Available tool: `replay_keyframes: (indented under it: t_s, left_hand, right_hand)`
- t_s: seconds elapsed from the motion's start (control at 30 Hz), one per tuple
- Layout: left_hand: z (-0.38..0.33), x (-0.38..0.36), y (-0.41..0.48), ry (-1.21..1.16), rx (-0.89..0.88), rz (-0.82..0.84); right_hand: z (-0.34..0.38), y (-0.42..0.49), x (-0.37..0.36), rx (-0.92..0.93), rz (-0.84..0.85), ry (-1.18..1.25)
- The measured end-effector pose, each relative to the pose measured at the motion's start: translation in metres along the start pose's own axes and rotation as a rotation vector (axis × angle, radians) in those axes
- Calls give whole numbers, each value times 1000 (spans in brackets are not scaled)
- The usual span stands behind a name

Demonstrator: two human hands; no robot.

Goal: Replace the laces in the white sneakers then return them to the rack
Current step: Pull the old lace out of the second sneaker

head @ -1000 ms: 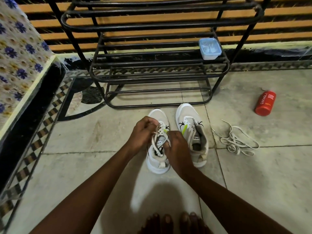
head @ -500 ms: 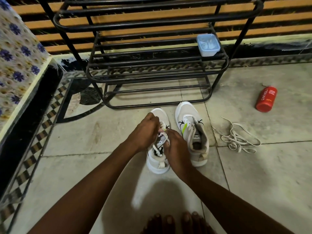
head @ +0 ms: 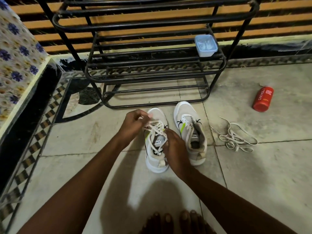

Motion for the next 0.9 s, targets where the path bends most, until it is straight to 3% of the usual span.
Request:
replay_keyframes:
  t_s: [0.07,0.13,0.2,0.27,0.4,0.47,0.53,0.6,0.8,0.9]
  left_hand:
    - [-2,4,1,377,-73,174]
    - [-1,4,4,696,-122,186]
    - [1,1,5,734,-172,137]
    - [5,-4,2,644,-226,32]
    - [5,-3,-1,386,-248,-327]
    - [4,0,9,-80,-151,-460]
    - [4,5,16,-574,-3,-492]
    - [3,13,16,-481,-18,-355]
    - [16,13,5,652,-393,402]
    - [13,12,9,837,-494,517]
  right_hand:
    - [1,0,-1,11,-14,6]
    - [2,1,-1,10,-25,19]
    - [2,2,-1,10,-17,8]
    - [1,1,-2,21,-15,-17]
    - [0,0,-4,20,-43,-22]
    - [0,0,-5,13,-37,-30]
    - [-1,1,-7,11,-27,-34]
    - [-1,0,-7,19,-22,-41]
    - [-3,2,-8,22,-27,-21]
    - [-2,2,-8,27,-27,-22]
Point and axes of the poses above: each hand's wrist, its own y-axis towards the middle knuckle, its own x-axis out of the back of the hand, z = x × y, the point moved 2 cm from there along y, towards the middle knuckle, and after that the axes turned 14 degrees about -y, right-handed, at the moved point
